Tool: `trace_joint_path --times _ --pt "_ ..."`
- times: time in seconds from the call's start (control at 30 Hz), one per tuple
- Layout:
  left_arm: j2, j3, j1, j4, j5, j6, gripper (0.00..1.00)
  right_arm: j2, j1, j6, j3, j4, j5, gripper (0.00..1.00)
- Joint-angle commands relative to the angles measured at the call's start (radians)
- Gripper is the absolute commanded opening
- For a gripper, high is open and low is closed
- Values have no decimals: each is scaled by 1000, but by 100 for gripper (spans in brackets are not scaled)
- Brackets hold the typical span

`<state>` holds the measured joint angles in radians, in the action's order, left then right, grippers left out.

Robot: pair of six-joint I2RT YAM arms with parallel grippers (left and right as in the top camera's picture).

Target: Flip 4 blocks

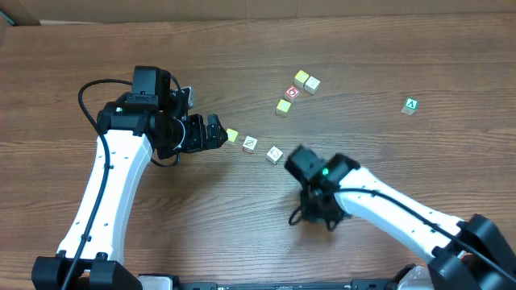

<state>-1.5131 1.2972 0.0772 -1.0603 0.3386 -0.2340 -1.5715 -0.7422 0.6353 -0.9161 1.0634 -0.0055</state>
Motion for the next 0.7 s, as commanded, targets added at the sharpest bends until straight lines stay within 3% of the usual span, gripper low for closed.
trace_joint_path --times 0.0,0.3,0.67 --pt "-7 20 3 -2 -6 -6 100 41 -5 55 76 -37 -64 13" --pt "-7 20 4 -3 -5 -6 100 45 -5 72 121 -87 -68 15" --pt "-7 20 4 -9 -5 -6 100 46 -5 72 121 -86 -68 32"
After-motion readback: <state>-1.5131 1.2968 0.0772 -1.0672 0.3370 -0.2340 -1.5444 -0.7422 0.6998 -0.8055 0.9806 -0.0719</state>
